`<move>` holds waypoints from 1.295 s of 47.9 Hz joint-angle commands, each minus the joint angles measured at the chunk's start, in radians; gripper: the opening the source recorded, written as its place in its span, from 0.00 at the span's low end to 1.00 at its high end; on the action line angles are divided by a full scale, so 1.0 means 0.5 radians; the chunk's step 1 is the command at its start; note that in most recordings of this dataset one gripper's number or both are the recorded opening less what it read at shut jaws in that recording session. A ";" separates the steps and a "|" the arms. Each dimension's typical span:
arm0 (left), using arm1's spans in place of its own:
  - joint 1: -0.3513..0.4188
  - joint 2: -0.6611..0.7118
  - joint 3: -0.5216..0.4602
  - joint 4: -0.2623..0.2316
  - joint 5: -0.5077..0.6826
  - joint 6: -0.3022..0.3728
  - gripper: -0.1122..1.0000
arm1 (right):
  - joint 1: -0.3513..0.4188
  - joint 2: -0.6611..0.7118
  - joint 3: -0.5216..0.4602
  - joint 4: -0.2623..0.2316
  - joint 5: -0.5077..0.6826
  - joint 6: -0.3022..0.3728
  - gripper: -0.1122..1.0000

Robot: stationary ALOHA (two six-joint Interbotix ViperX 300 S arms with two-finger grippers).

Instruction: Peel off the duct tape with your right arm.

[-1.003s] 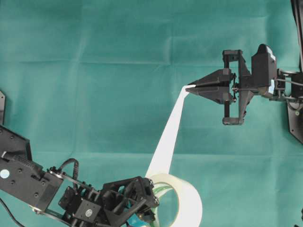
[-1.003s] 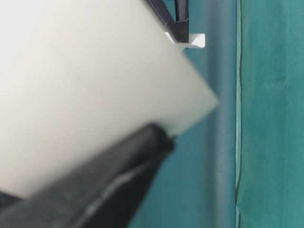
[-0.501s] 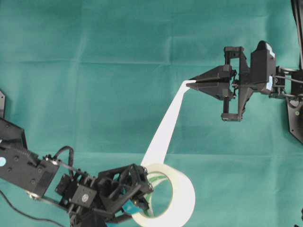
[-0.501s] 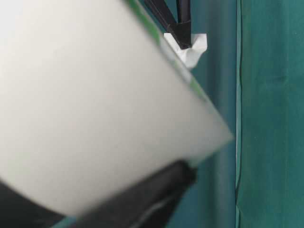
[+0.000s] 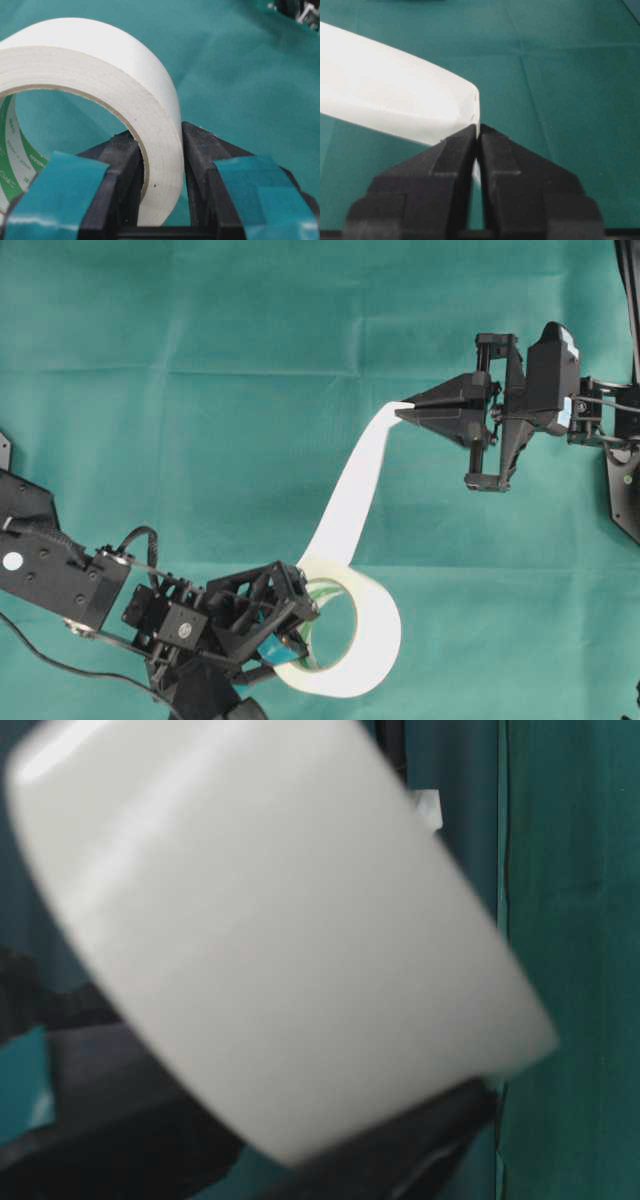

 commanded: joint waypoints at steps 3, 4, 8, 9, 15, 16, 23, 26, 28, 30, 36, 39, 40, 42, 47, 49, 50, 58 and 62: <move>0.046 -0.083 0.003 -0.003 -0.025 0.000 0.28 | -0.003 -0.015 -0.018 -0.006 -0.006 0.000 0.13; 0.055 -0.083 0.009 -0.003 -0.025 0.000 0.28 | -0.003 -0.015 -0.015 -0.006 -0.006 0.000 0.16; 0.080 -0.089 0.031 -0.003 -0.021 -0.003 0.28 | -0.003 -0.015 -0.015 -0.006 -0.006 -0.003 0.26; 0.086 -0.089 0.034 -0.003 -0.021 -0.003 0.28 | 0.000 -0.015 -0.015 -0.009 -0.006 0.000 0.28; 0.123 -0.089 0.055 -0.003 -0.015 -0.003 0.28 | -0.003 -0.018 -0.006 -0.009 -0.006 -0.003 0.30; 0.129 -0.092 0.058 -0.003 -0.015 -0.003 0.28 | 0.000 -0.021 -0.006 -0.012 -0.006 -0.003 0.30; 0.163 -0.135 0.101 -0.003 -0.015 -0.003 0.28 | -0.003 -0.037 0.009 -0.012 -0.006 0.000 0.32; 0.187 -0.160 0.129 -0.003 -0.015 -0.006 0.28 | -0.003 -0.046 0.012 -0.009 -0.006 0.000 0.32; 0.209 -0.181 0.163 -0.003 -0.018 -0.009 0.28 | 0.000 -0.055 0.018 -0.009 -0.006 0.000 0.34; 0.230 -0.196 0.190 -0.003 -0.021 -0.012 0.28 | 0.000 -0.061 0.021 -0.009 -0.006 0.000 0.36; 0.301 -0.242 0.270 -0.003 -0.025 -0.055 0.28 | -0.003 -0.092 0.040 -0.009 -0.006 0.000 0.48; 0.341 -0.264 0.304 -0.003 -0.031 -0.086 0.28 | -0.003 -0.101 0.049 -0.009 -0.006 0.000 0.54; 0.347 -0.270 0.310 -0.003 -0.034 -0.092 0.28 | -0.003 -0.104 0.049 -0.009 -0.006 0.000 0.55; 0.365 -0.279 0.322 -0.003 -0.037 -0.104 0.28 | -0.003 -0.107 0.055 -0.009 -0.006 0.000 0.57; 0.390 -0.295 0.350 -0.003 -0.043 -0.107 0.28 | -0.003 -0.120 0.064 -0.009 -0.006 0.000 0.57; 0.402 -0.307 0.359 -0.003 -0.043 -0.107 0.28 | -0.003 -0.120 0.071 -0.009 -0.006 0.000 0.57; 0.405 -0.310 0.359 -0.003 -0.043 -0.107 0.28 | -0.003 -0.123 0.071 -0.012 -0.006 0.000 0.57; 0.430 -0.371 0.399 -0.003 -0.043 -0.110 0.28 | -0.003 -0.135 0.101 -0.009 -0.006 0.000 0.57; 0.442 -0.411 0.433 -0.003 -0.046 -0.110 0.28 | -0.003 -0.144 0.117 -0.009 -0.006 0.000 0.57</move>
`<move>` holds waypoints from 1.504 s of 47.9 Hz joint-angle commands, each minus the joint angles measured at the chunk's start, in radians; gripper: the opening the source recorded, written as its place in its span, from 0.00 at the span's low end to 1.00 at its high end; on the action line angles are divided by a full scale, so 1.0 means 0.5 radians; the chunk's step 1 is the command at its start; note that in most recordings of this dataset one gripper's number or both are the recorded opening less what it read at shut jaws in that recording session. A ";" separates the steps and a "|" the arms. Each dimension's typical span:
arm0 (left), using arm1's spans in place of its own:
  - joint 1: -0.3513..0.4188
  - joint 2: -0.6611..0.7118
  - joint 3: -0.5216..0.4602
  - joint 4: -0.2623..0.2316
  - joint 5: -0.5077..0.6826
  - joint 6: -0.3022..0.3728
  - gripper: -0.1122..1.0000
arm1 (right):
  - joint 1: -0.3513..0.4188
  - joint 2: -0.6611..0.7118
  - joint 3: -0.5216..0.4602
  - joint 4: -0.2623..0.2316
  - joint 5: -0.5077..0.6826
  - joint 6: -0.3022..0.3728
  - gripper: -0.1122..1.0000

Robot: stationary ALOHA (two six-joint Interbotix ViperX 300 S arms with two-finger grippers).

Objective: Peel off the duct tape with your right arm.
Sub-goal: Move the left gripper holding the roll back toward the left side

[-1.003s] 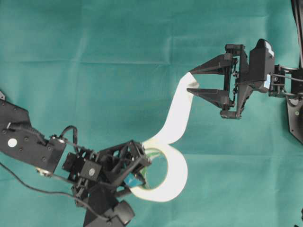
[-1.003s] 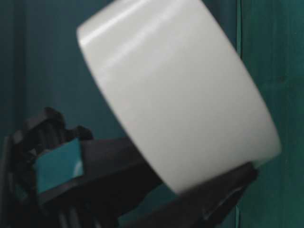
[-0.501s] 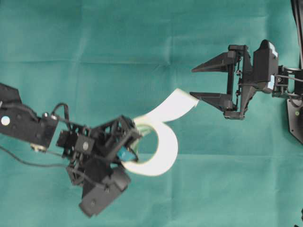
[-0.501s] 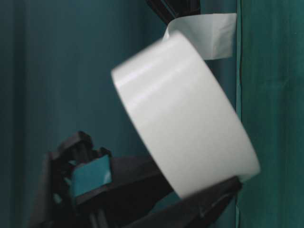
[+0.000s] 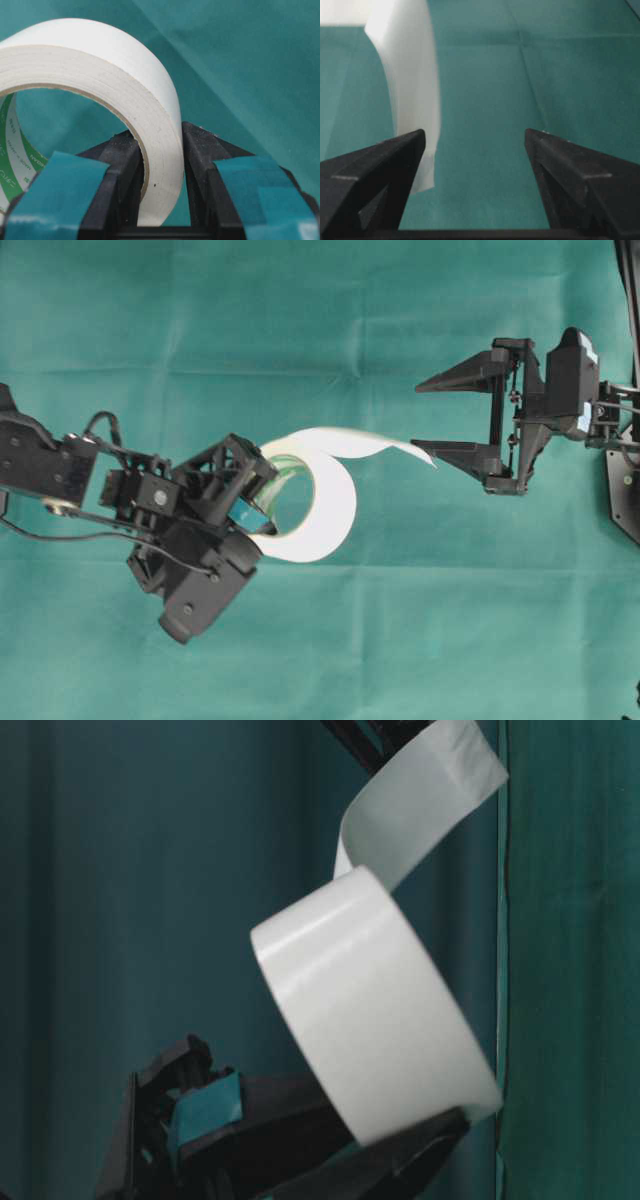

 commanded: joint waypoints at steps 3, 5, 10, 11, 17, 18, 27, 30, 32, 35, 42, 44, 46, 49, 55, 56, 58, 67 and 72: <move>0.021 -0.120 0.018 -0.003 -0.034 -0.003 0.28 | -0.003 -0.040 0.000 0.000 -0.006 0.000 0.57; 0.025 -0.132 0.034 -0.006 -0.043 -0.003 0.28 | -0.003 -0.049 0.006 0.000 -0.006 0.000 0.57; 0.037 -0.163 0.077 -0.003 -0.074 -0.025 0.28 | -0.003 -0.074 0.021 0.000 -0.006 0.000 0.57; 0.040 -0.175 0.083 -0.003 -0.080 -0.028 0.28 | -0.003 -0.077 0.025 0.000 -0.006 0.000 0.57; 0.040 -0.215 0.123 -0.003 -0.123 -0.055 0.28 | -0.003 -0.101 0.049 0.000 -0.006 0.000 0.57; 0.043 -0.221 0.129 -0.006 -0.132 -0.055 0.28 | -0.003 -0.104 0.052 0.000 -0.006 0.000 0.57; 0.110 -0.252 0.163 -0.003 -0.169 -0.058 0.28 | -0.003 -0.114 0.055 0.000 -0.006 0.003 0.57; 0.166 -0.252 0.163 -0.003 -0.169 -0.058 0.28 | -0.003 -0.114 0.055 0.000 -0.006 0.003 0.57; 0.193 -0.249 0.160 -0.006 -0.172 -0.058 0.28 | -0.003 -0.114 0.058 0.000 -0.006 0.003 0.57; 0.242 -0.242 0.153 -0.006 -0.172 -0.058 0.28 | -0.003 -0.114 0.061 0.000 -0.006 0.006 0.57; 0.377 -0.230 0.144 -0.003 -0.212 -0.058 0.28 | -0.003 -0.114 0.074 0.000 -0.006 0.006 0.57; 0.417 -0.227 0.144 -0.006 -0.227 -0.058 0.28 | -0.003 -0.114 0.074 0.000 -0.006 0.006 0.57; 0.457 -0.224 0.144 -0.006 -0.245 -0.058 0.28 | -0.003 -0.114 0.074 0.000 -0.006 0.006 0.57; 0.522 -0.212 0.144 -0.003 -0.279 -0.058 0.28 | -0.003 -0.114 0.074 0.000 -0.006 0.006 0.57; 0.620 -0.178 0.144 -0.003 -0.325 -0.058 0.28 | -0.003 -0.110 0.074 0.000 -0.006 0.003 0.57; 0.632 -0.169 0.144 -0.003 -0.331 -0.058 0.28 | -0.006 -0.114 0.074 0.000 -0.006 0.006 0.57; 0.657 -0.141 0.144 -0.003 -0.344 -0.055 0.28 | -0.003 -0.114 0.077 0.000 -0.006 0.003 0.57; 0.690 -0.037 0.138 -0.006 -0.365 -0.058 0.28 | -0.003 -0.110 0.077 0.000 -0.006 0.006 0.57; 0.696 0.000 0.138 -0.006 -0.368 -0.055 0.28 | -0.003 -0.110 0.074 0.000 -0.012 0.006 0.57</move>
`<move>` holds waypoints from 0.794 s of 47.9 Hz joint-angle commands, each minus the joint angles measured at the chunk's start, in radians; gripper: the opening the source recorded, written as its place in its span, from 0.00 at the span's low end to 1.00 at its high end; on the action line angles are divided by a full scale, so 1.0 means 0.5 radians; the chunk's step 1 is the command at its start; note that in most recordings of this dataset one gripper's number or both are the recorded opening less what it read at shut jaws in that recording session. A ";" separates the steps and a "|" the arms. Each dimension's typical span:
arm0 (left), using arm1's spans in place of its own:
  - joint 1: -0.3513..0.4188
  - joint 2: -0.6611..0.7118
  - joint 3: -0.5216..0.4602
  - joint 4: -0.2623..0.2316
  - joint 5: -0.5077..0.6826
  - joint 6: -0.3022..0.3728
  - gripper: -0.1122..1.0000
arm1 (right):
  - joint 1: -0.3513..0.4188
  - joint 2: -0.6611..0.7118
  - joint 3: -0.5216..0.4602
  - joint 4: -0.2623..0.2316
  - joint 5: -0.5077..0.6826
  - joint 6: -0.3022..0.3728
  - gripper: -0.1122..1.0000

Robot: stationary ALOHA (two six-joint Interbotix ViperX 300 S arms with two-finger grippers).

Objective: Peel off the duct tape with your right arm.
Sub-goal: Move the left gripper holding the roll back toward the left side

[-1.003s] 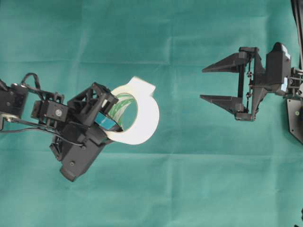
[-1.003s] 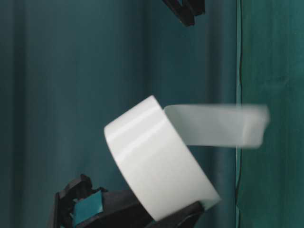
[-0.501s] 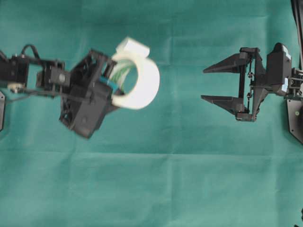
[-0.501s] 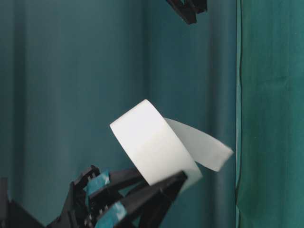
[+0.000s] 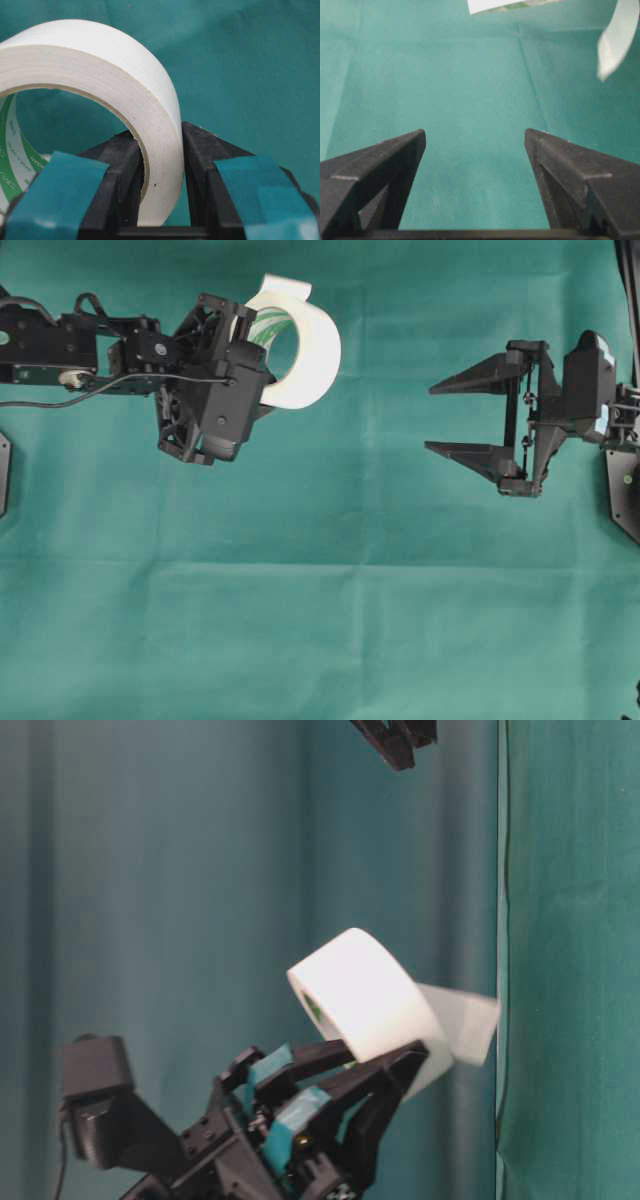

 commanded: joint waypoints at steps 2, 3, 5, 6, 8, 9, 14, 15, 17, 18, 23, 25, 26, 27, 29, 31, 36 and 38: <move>0.015 0.009 -0.052 0.003 -0.028 0.003 0.28 | -0.003 -0.015 -0.015 -0.003 -0.015 0.003 0.57; 0.015 0.015 -0.052 0.000 -0.028 0.003 0.28 | -0.003 -0.015 -0.012 -0.003 -0.015 0.000 0.57; 0.018 0.028 -0.049 0.003 -0.031 0.003 0.28 | -0.003 -0.012 -0.015 -0.003 -0.015 0.000 0.57; 0.018 0.034 -0.040 0.000 -0.034 0.006 0.28 | -0.003 -0.012 -0.012 -0.003 -0.015 0.000 0.57; 0.018 0.052 -0.037 0.003 -0.043 0.003 0.28 | -0.003 -0.009 -0.012 -0.003 -0.018 0.000 0.57; 0.018 0.058 -0.034 0.000 -0.046 0.003 0.28 | -0.003 -0.009 -0.015 -0.003 -0.015 0.000 0.57; 0.018 0.083 -0.025 0.000 -0.061 0.003 0.28 | -0.003 -0.003 -0.012 -0.003 -0.018 0.000 0.57; 0.018 0.089 -0.021 0.000 -0.067 0.003 0.28 | -0.003 -0.003 -0.015 -0.003 -0.018 0.000 0.57; 0.018 0.101 -0.015 -0.003 -0.077 0.000 0.28 | -0.003 0.000 -0.015 -0.003 -0.018 0.000 0.57; 0.018 0.104 -0.012 -0.003 -0.083 0.000 0.28 | -0.006 0.003 -0.012 -0.003 -0.018 0.000 0.57; 0.018 0.126 0.006 -0.003 -0.114 -0.031 0.28 | -0.006 0.009 -0.012 -0.003 -0.018 0.000 0.57; 0.015 0.135 0.015 0.000 -0.123 -0.043 0.28 | -0.003 0.009 -0.012 -0.003 -0.015 0.000 0.57; 0.015 0.138 0.018 0.000 -0.129 -0.052 0.28 | -0.003 0.012 -0.012 -0.003 -0.018 0.000 0.57; 0.012 0.141 0.021 -0.003 -0.135 -0.061 0.28 | -0.003 0.012 -0.012 -0.003 -0.018 0.000 0.57; 0.009 0.147 0.031 0.000 -0.147 -0.080 0.28 | -0.003 0.012 -0.012 -0.003 -0.015 0.000 0.57; 0.003 0.153 0.037 -0.003 -0.160 -0.101 0.28 | -0.003 0.012 -0.012 -0.003 -0.018 0.000 0.57; -0.021 0.169 0.058 -0.003 -0.184 -0.135 0.28 | -0.003 0.012 -0.009 -0.003 -0.018 0.000 0.57; -0.031 0.172 0.067 -0.003 -0.190 -0.147 0.28 | -0.006 0.012 -0.009 -0.003 -0.018 0.000 0.57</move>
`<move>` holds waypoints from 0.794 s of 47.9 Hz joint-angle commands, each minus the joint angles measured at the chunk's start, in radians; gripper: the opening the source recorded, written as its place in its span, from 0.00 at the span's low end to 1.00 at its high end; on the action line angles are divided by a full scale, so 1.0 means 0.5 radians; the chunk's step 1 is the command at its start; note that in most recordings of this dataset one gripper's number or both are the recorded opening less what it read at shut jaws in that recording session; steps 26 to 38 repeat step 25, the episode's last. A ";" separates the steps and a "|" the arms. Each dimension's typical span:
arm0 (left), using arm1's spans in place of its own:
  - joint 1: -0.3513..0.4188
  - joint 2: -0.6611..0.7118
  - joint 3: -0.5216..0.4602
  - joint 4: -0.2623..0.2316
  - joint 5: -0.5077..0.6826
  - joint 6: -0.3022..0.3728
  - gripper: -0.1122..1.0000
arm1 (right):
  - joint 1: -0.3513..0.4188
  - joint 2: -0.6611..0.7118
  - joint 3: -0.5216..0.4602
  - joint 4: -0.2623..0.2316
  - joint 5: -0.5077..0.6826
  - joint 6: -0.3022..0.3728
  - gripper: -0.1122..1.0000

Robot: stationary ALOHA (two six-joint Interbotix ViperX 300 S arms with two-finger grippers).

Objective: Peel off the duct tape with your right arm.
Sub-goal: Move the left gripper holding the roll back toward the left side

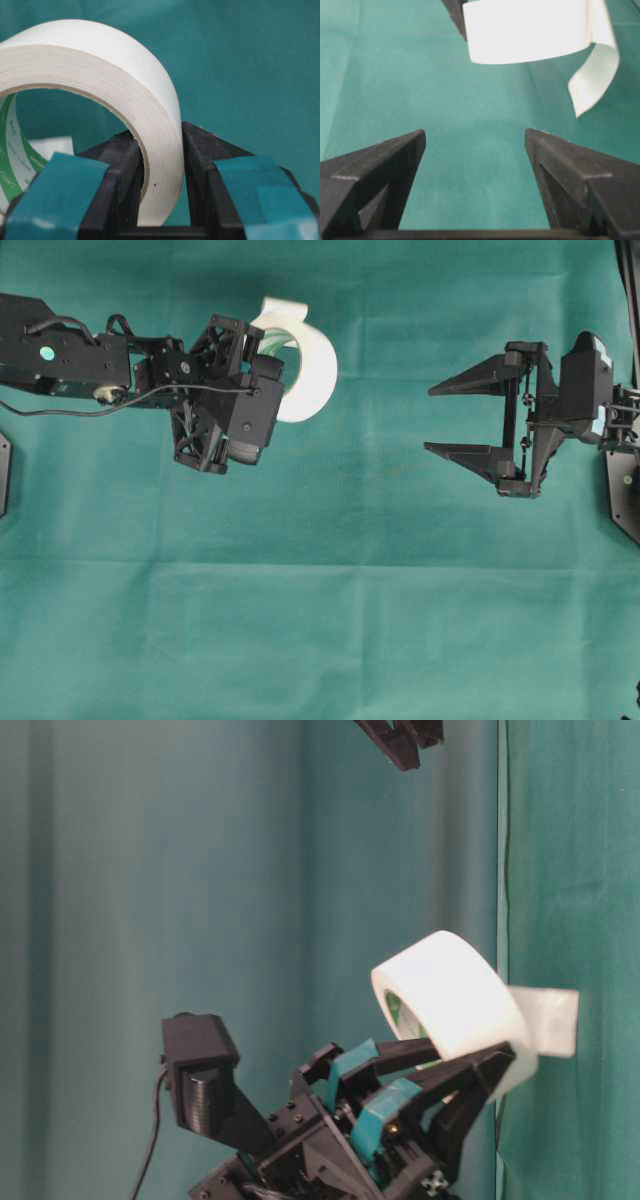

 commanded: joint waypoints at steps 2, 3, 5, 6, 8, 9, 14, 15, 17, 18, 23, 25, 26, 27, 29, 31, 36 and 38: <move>-0.031 -0.015 -0.009 -0.003 -0.040 -0.021 0.28 | -0.003 -0.009 -0.012 -0.003 -0.015 0.000 0.57; -0.037 -0.015 -0.003 -0.003 -0.040 -0.025 0.28 | -0.006 -0.009 -0.012 -0.003 -0.015 0.000 0.57; -0.049 -0.012 0.003 -0.003 -0.040 -0.037 0.28 | -0.003 -0.009 -0.012 -0.003 -0.012 0.000 0.57; -0.052 -0.009 0.006 -0.003 -0.043 -0.043 0.28 | -0.006 -0.009 -0.012 -0.003 -0.012 0.000 0.57; -0.067 -0.003 0.012 -0.003 -0.046 -0.055 0.28 | -0.003 -0.009 -0.012 -0.003 -0.015 0.000 0.57; -0.074 -0.003 0.012 0.000 -0.046 -0.061 0.28 | -0.003 -0.009 -0.012 -0.003 -0.015 0.000 0.57; -0.107 0.006 0.015 -0.003 -0.049 -0.101 0.28 | -0.003 -0.009 -0.012 -0.003 -0.012 0.000 0.57; -0.117 0.009 0.015 -0.003 -0.049 -0.110 0.28 | -0.006 -0.009 -0.012 -0.003 -0.015 0.000 0.57; -0.129 0.015 0.015 -0.003 -0.049 -0.132 0.28 | -0.003 -0.009 -0.012 -0.003 -0.015 0.000 0.57; -0.135 0.018 0.015 -0.003 -0.049 -0.141 0.28 | -0.003 -0.009 -0.012 -0.003 -0.012 0.000 0.57; -0.163 0.043 0.018 -0.003 -0.049 -0.196 0.28 | -0.003 -0.009 -0.012 -0.003 -0.015 0.000 0.57; -0.175 0.052 0.021 -0.003 -0.049 -0.215 0.28 | -0.003 -0.009 -0.012 -0.003 -0.015 0.000 0.57; -0.175 0.052 0.021 -0.003 -0.049 -0.215 0.28 | -0.003 -0.009 -0.012 -0.003 -0.015 0.000 0.57; -0.175 0.052 0.021 -0.003 -0.049 -0.215 0.28 | -0.003 -0.009 -0.012 -0.003 -0.015 0.000 0.57; -0.175 0.052 0.021 -0.003 -0.049 -0.215 0.28 | -0.003 -0.009 -0.012 -0.003 -0.015 0.000 0.57; -0.175 0.052 0.021 -0.003 -0.049 -0.215 0.28 | -0.003 -0.009 -0.012 -0.003 -0.015 0.000 0.57; -0.175 0.052 0.021 -0.003 -0.049 -0.215 0.28 | -0.003 -0.009 -0.012 -0.003 -0.015 0.000 0.57; -0.175 0.052 0.021 -0.003 -0.049 -0.215 0.28 | -0.003 -0.009 -0.012 -0.003 -0.015 0.000 0.57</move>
